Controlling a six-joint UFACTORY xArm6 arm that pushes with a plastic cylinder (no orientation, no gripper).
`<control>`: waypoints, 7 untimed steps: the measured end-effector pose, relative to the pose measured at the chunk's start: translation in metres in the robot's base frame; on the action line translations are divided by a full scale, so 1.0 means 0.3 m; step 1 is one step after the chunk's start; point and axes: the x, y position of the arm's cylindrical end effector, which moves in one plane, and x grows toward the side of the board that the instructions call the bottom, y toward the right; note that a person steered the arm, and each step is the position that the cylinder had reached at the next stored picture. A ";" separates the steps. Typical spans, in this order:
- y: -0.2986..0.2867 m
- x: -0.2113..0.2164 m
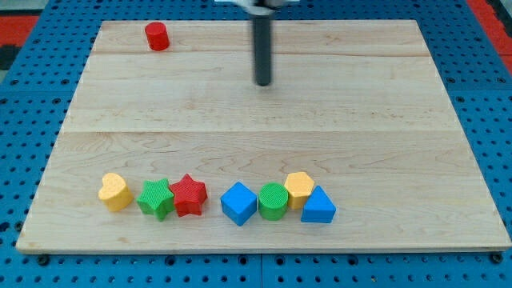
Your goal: Place the red star to the top center
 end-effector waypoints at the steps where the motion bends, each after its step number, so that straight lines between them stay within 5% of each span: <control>1: 0.377 0.250; 2: 0.550 0.543; 3: 0.480 0.817; 4: 0.079 0.903; 6: -0.426 0.889; 7: -0.481 0.756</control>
